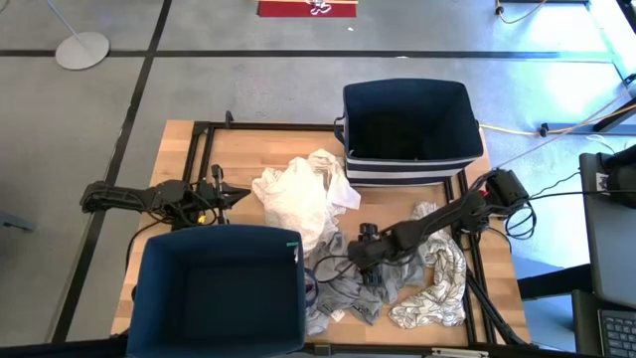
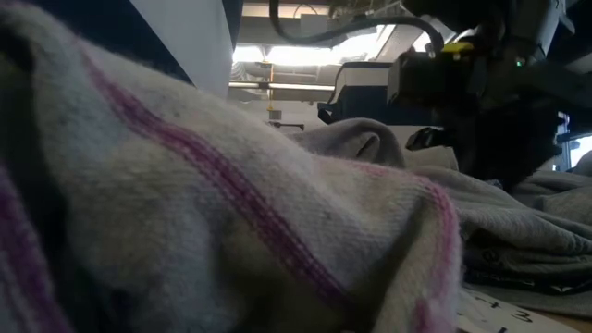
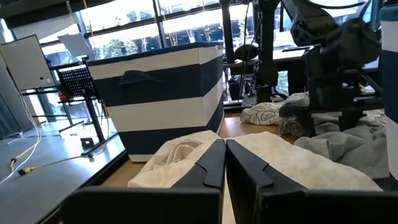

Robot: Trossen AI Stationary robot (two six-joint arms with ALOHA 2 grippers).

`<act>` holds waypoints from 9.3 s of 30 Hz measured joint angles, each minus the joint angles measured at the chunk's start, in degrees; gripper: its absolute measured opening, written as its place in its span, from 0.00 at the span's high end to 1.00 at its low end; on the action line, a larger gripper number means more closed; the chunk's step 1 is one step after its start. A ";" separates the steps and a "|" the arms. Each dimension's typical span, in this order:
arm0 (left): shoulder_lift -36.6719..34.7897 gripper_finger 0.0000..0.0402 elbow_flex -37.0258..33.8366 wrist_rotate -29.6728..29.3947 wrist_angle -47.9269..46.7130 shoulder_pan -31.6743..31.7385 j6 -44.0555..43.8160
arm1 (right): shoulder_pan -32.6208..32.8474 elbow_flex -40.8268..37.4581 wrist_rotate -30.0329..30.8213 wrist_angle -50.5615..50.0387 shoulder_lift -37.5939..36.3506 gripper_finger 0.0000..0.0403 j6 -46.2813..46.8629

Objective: Sort clothes
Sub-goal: Put the gray clothes into the bottom left laundry bin

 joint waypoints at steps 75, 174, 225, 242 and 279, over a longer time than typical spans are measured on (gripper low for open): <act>0.02 0.99 0.00 0.02 0.24 0.00 -1.36 | -0.02 8.94 24.49 34.79 -34.53 0.95 -45.54; 0.13 0.99 0.00 0.04 -0.02 0.00 -1.33 | -8.96 57.72 -2.40 -35.49 2.17 0.36 -19.29; 0.99 0.99 0.00 0.02 0.04 -0.01 -1.31 | -9.77 21.09 -6.56 34.22 -3.47 0.37 -25.99; 0.98 0.99 0.00 0.02 0.07 0.00 -1.36 | -9.72 43.38 -13.91 14.77 11.12 0.37 -28.85; 1.01 0.99 0.00 0.04 0.00 -0.02 -1.57 | -4.92 29.89 6.76 2.98 8.20 0.37 -17.99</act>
